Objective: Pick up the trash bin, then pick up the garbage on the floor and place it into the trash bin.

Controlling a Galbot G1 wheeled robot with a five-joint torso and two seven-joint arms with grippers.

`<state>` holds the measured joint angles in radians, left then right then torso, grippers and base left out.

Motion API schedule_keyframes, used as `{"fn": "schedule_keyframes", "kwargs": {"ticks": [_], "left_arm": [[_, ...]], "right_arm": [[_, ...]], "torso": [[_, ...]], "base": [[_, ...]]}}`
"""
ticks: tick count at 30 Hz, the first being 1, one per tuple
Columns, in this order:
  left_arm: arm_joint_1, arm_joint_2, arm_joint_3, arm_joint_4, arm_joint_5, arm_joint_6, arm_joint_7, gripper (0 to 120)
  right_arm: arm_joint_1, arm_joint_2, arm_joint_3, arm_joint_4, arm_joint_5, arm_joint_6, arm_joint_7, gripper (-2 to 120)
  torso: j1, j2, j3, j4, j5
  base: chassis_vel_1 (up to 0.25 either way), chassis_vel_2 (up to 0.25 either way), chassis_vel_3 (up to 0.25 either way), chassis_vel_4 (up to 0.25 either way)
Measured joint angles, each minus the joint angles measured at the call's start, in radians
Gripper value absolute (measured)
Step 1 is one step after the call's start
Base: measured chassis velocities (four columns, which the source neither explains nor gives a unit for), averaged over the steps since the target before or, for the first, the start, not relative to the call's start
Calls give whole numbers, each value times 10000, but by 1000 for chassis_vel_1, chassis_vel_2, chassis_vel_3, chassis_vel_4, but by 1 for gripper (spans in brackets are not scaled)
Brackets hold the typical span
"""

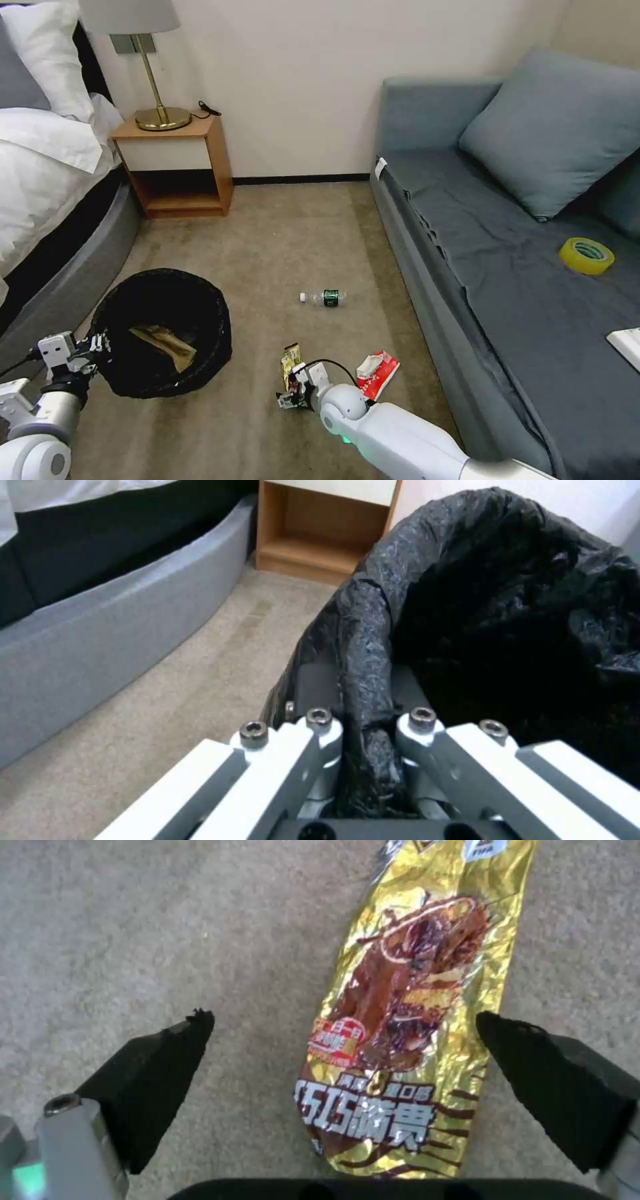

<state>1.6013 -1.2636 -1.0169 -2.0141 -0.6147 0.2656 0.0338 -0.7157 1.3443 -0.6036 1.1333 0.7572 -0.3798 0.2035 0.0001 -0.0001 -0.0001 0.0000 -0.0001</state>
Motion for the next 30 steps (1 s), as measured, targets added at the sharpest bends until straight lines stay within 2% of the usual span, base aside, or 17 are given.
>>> {"fn": "schedule_keyframes", "kwargs": {"ticks": [13,21,30], "left_arm": [[41,89,-123,141,-97,-79,49,4],[-74,124,-20,158,-96,-83,57,4],[-62,152,-111,158,-92,-81,57,4]], "right_arm": [[-122,176,143,-337,-766,501,62,100],[-133,81,540,-789,-542,769,-59,100],[-365,426,545,-1214,-457,893,-422,100]], "torso": [[0,0,0,0,1],[0,1,1,0,1],[-1,0,0,0,1]], "base": [[0,0,0,0],[0,0,0,0],[0,0,0,0]]}}
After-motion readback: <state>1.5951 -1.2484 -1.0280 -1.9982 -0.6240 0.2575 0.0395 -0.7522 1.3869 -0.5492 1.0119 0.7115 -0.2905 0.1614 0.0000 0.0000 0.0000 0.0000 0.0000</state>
